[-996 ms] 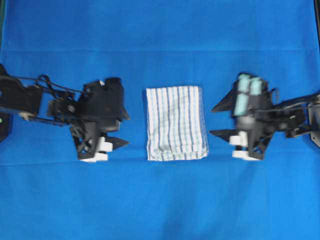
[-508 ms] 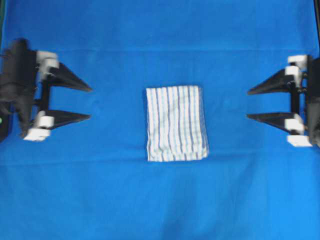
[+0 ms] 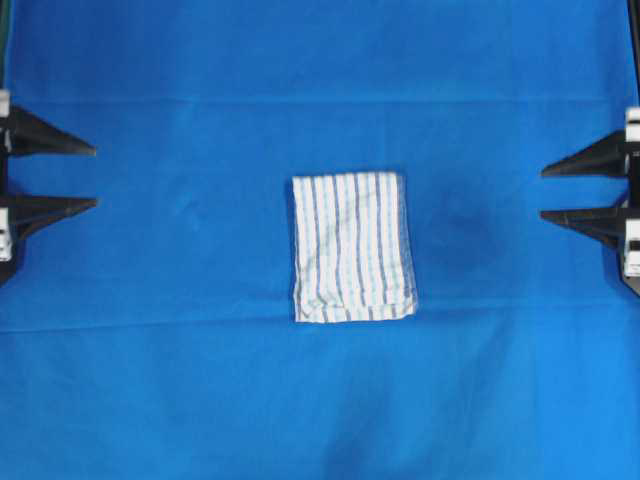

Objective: Fold the blue towel.

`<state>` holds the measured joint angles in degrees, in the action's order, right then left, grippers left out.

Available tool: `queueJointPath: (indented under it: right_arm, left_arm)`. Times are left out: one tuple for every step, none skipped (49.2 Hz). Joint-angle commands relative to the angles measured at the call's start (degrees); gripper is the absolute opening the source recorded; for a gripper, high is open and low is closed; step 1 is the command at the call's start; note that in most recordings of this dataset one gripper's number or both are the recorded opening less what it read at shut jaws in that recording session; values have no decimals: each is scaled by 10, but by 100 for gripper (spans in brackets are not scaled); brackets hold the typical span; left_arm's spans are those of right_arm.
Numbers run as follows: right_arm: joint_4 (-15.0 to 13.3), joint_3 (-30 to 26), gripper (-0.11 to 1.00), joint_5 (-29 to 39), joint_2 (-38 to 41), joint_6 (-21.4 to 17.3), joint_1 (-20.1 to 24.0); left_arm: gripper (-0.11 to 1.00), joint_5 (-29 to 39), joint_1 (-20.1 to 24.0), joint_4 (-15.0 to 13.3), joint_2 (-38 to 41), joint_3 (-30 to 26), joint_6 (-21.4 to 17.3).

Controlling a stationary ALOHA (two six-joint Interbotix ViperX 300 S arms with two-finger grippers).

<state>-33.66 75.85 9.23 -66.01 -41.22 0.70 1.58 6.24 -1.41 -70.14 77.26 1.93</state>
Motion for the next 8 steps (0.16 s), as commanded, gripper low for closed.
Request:
queueJointPath:
  right_arm:
    - [-2, 1, 64, -25, 4, 0, -12]
    - [-3, 1, 64, -29, 4, 0, -15]
    - [-2, 1, 64, -33, 6, 0, -18]
    - [-2, 1, 64, -34, 7, -1, -18]
    - [-2, 1, 64, -36, 9, -1, -20]
    - [-2, 1, 64, -37, 9, 0, -22]
    - [-3, 2, 64, -37, 9, 0, -24]
    - [-2, 2, 64, -37, 9, -1, -25]
  left_arm:
    - [67, 3, 3, 0, -19, 4, -1]
    - [67, 4, 3, 0, -23, 5, -1]
    - [67, 5, 3, 0, -25, 6, -1]
    - [67, 6, 3, 0, -26, 7, -1]
    - [67, 7, 3, 0, -27, 7, -1]
    - [67, 8, 3, 1, -27, 8, 0]
    - [67, 8, 3, 1, -27, 7, 0]
    - [67, 8, 3, 0, -26, 8, 0]
